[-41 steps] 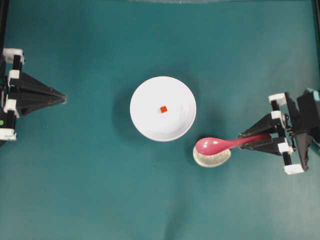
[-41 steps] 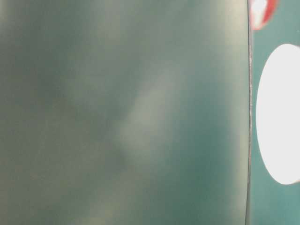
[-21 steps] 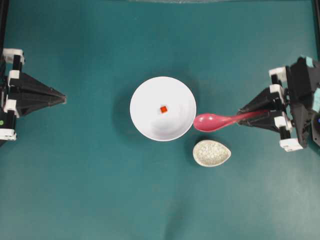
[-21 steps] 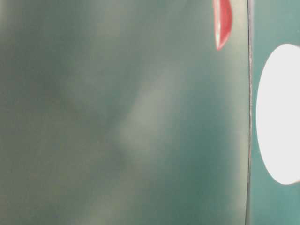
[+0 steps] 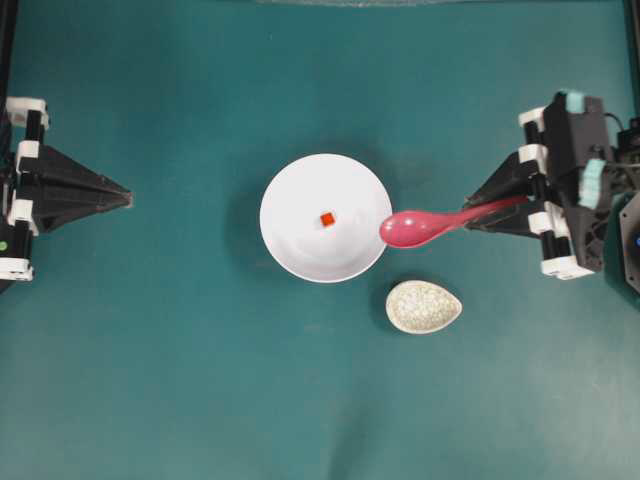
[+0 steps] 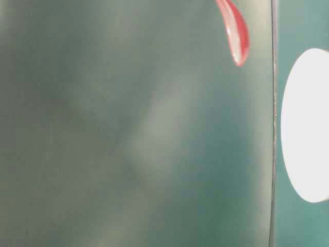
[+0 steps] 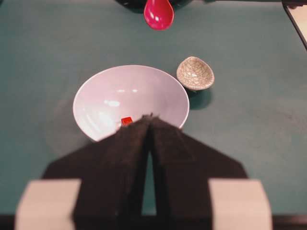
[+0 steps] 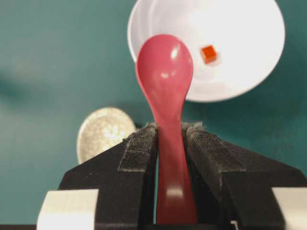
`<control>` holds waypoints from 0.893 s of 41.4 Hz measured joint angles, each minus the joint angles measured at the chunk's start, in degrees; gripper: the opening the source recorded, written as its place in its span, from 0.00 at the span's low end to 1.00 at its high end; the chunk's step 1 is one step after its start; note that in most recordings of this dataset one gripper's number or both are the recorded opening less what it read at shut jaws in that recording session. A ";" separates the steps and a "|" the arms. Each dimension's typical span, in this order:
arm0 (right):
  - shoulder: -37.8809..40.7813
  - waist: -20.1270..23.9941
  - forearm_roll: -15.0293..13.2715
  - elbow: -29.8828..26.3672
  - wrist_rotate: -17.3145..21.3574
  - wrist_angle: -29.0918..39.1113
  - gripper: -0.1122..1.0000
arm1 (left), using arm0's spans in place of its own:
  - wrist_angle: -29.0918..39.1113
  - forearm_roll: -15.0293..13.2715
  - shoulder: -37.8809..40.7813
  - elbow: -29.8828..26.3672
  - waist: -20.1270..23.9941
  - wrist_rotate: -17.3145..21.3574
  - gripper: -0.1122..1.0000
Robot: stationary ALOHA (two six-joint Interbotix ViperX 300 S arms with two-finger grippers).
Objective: Grip the spoon and scoop the red block from the bowl with right arm.
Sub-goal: 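Lower the spoon bowl into the white bowl beside the red cube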
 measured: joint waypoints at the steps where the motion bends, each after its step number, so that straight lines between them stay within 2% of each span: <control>1: 0.53 0.00 0.00 -0.44 0.09 0.26 0.33 | 0.00 -0.09 0.00 0.00 0.00 0.00 0.10; 11: 6.77 -1.05 -0.35 -5.45 1.67 1.41 0.33 | 0.00 -0.09 0.00 0.00 0.09 0.00 0.10; 16: 10.11 -1.85 -0.44 -8.35 4.31 2.37 0.33 | 0.00 -0.09 0.00 0.00 0.09 0.00 0.10; 24: 16.17 -2.90 -0.62 -13.01 8.26 7.47 0.33 | 0.00 -0.09 0.00 0.00 0.09 0.00 0.10; 37: 25.05 -3.08 -5.63 -21.62 11.07 17.40 0.33 | 0.00 -0.09 -0.09 0.00 0.00 0.00 0.10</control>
